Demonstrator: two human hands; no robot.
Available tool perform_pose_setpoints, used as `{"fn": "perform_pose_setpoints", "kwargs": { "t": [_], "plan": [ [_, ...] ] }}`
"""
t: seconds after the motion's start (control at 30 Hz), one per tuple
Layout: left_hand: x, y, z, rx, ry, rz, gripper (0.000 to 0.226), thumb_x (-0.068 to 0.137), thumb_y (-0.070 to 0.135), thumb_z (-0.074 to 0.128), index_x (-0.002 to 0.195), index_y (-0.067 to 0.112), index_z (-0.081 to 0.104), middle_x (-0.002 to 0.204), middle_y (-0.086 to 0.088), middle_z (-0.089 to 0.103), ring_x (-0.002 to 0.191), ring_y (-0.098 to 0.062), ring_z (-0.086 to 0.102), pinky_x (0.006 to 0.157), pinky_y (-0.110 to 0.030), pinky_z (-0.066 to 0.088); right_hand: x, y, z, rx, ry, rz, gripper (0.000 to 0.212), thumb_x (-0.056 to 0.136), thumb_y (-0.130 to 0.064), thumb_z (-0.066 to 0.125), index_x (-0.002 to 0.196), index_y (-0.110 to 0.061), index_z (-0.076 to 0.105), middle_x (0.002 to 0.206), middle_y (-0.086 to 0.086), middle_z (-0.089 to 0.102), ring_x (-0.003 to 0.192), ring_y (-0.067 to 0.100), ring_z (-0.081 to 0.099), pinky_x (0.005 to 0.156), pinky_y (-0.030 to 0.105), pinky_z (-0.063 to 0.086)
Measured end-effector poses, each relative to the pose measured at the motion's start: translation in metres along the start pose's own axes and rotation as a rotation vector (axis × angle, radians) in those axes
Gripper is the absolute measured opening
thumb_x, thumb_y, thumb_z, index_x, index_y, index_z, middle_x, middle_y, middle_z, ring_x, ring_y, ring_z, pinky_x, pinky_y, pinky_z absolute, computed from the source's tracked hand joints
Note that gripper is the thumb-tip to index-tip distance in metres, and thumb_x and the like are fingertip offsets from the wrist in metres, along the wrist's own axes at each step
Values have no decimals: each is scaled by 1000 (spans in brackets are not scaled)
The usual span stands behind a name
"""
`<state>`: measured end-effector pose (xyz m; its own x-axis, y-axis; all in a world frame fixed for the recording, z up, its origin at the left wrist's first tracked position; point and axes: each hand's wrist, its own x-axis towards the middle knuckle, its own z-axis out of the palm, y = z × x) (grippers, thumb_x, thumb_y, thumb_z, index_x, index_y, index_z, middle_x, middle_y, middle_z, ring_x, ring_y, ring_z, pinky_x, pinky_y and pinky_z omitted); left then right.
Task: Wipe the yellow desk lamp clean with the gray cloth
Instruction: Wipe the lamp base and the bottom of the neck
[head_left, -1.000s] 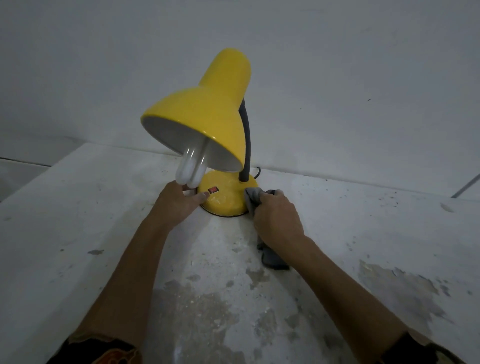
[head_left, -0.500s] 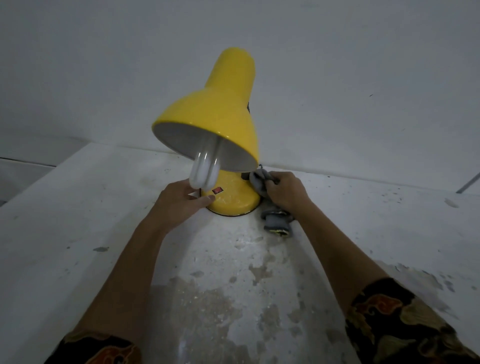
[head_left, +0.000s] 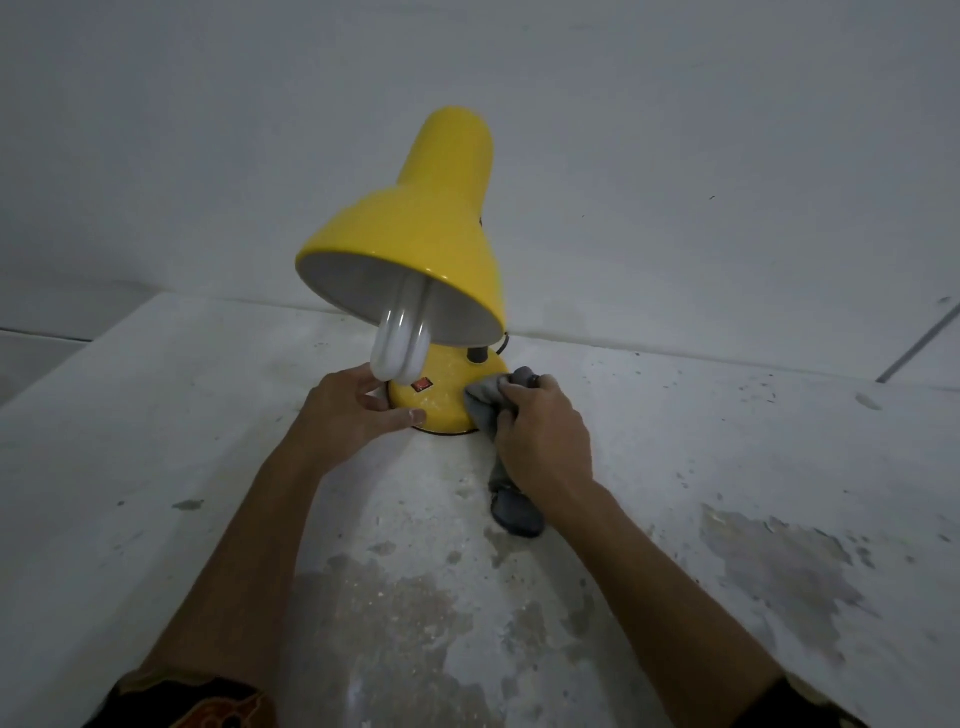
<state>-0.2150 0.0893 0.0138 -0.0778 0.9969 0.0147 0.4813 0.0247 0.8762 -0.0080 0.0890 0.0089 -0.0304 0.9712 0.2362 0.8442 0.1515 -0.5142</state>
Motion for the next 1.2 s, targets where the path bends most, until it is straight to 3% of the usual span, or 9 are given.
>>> {"fn": "perform_pose_setpoints", "kwargs": {
  "t": [0.13, 0.33, 0.5, 0.57, 0.67, 0.87, 0.93, 1.1, 1.2],
  "plan": [
    [-1, 3, 2, 20, -13, -2, 59, 73, 27, 83, 126, 26, 58, 100, -22, 68, 81, -11, 63, 85, -29, 48, 16, 12, -9, 51, -40, -34, 38, 98, -17, 42, 127, -32, 60, 107, 5, 52, 95, 26, 56, 70, 27, 35],
    [0, 0, 1, 34, 2, 0, 62, 69, 28, 85, 125, 31, 59, 101, 1, 73, 96, -15, 68, 95, -37, 51, 38, 14, -1, -38, -23, -45, 31, 97, -28, 51, 126, -34, 60, 104, 4, 47, 93, 25, 51, 69, 29, 35],
    [5, -3, 0, 46, 5, 4, 60, 65, 33, 88, 116, 41, 58, 114, 7, 68, 98, -16, 69, 95, -45, 53, 21, 1, 2, -237, -66, -278, 34, 96, -21, 52, 128, -29, 58, 119, 9, 43, 107, 29, 43, 67, 31, 33],
    [5, -3, 1, 44, 3, 0, 60, 66, 33, 87, 118, 39, 58, 110, 8, 69, 98, -15, 69, 96, -44, 52, 22, 0, -2, -251, -94, -337, 38, 95, -19, 51, 131, -32, 56, 119, 9, 43, 108, 29, 41, 68, 31, 31],
    [3, -1, 2, 49, 11, -11, 64, 68, 30, 86, 126, 29, 59, 104, 9, 70, 96, -14, 69, 96, -39, 52, 30, 8, -4, -247, -67, -242, 44, 94, -15, 49, 133, -35, 52, 113, 8, 43, 107, 28, 43, 65, 31, 32],
    [1, 1, 2, 27, 4, -6, 60, 70, 26, 86, 125, 28, 61, 55, 20, 59, 70, -3, 62, 83, -27, 49, 28, 8, 0, -238, -37, -207, 42, 95, -16, 49, 131, -36, 53, 115, 7, 45, 106, 28, 45, 67, 31, 37],
    [0, 2, 1, 18, 4, -6, 56, 70, 25, 85, 121, 31, 61, 50, 21, 60, 69, -2, 61, 82, -26, 48, 32, 11, -2, -163, -14, -178, 38, 93, -16, 49, 123, -37, 59, 106, 4, 45, 102, 27, 46, 66, 31, 36],
    [0, 4, 2, 27, 20, -1, 60, 70, 24, 86, 124, 25, 61, 70, 16, 64, 74, -3, 62, 83, -28, 49, 38, 16, -4, -138, -40, -89, 32, 97, -25, 45, 127, -30, 58, 109, 9, 48, 103, 31, 50, 69, 32, 36],
    [3, 4, 1, 32, 21, -12, 62, 67, 25, 87, 123, 26, 61, 98, 4, 71, 86, -11, 67, 92, -36, 52, 33, 19, -7, -132, -37, -187, 40, 95, -16, 47, 131, -33, 56, 111, 9, 47, 104, 30, 48, 71, 32, 41]
  ]
}}
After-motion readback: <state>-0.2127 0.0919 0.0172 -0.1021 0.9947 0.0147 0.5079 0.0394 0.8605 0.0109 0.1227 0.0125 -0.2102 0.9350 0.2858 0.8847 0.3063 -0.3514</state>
